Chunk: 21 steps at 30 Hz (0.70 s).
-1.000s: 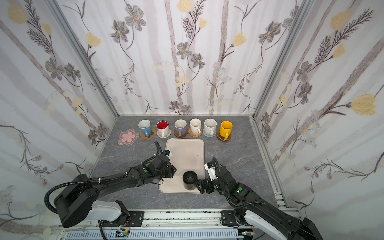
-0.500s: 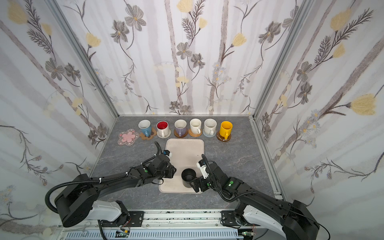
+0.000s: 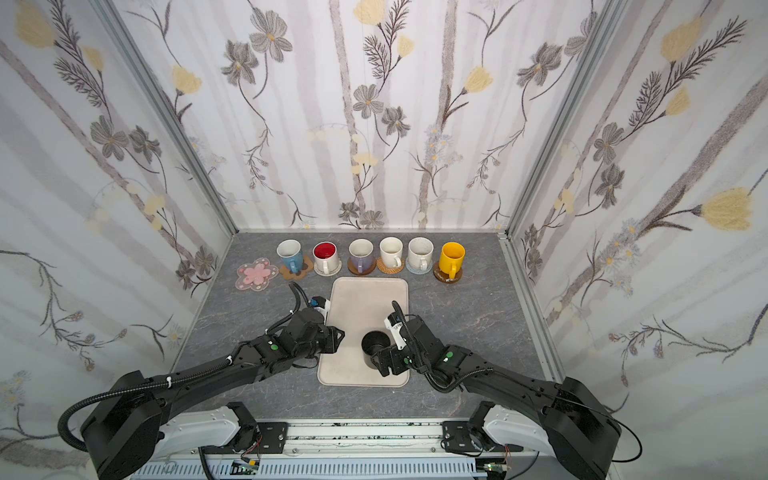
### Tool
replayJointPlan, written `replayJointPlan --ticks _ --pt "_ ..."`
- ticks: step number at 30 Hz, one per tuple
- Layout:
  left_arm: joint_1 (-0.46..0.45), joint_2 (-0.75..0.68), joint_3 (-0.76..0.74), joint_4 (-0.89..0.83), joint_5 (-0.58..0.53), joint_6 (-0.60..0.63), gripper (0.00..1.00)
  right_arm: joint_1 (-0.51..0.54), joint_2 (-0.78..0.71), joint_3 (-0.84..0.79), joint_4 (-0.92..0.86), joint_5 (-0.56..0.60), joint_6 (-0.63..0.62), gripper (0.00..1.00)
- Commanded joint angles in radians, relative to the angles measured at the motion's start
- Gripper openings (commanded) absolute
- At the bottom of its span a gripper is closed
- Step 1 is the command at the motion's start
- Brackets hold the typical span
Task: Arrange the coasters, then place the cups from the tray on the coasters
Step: 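Close the right gripper on the black mug rim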
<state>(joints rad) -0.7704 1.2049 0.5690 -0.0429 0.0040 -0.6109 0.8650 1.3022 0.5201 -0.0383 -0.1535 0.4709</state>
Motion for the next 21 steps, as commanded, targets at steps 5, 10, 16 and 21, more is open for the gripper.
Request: replayJointPlan --ticks 5,10,16,21 --pt "0.009 -0.029 -0.005 -0.005 0.001 -0.016 0.28 0.015 0.119 0.091 0.114 0.058 0.063 0.95" --pt "0.025 -0.051 -0.005 -0.012 0.009 -0.01 0.29 0.019 0.2 0.161 0.107 0.075 0.079 0.94" --pt "0.032 -0.077 -0.014 -0.017 0.015 -0.015 0.29 0.025 0.239 0.205 0.08 0.064 0.064 0.95" --pt "0.032 -0.076 -0.018 -0.017 0.011 -0.015 0.3 0.029 0.193 0.206 0.022 0.063 0.008 1.0"
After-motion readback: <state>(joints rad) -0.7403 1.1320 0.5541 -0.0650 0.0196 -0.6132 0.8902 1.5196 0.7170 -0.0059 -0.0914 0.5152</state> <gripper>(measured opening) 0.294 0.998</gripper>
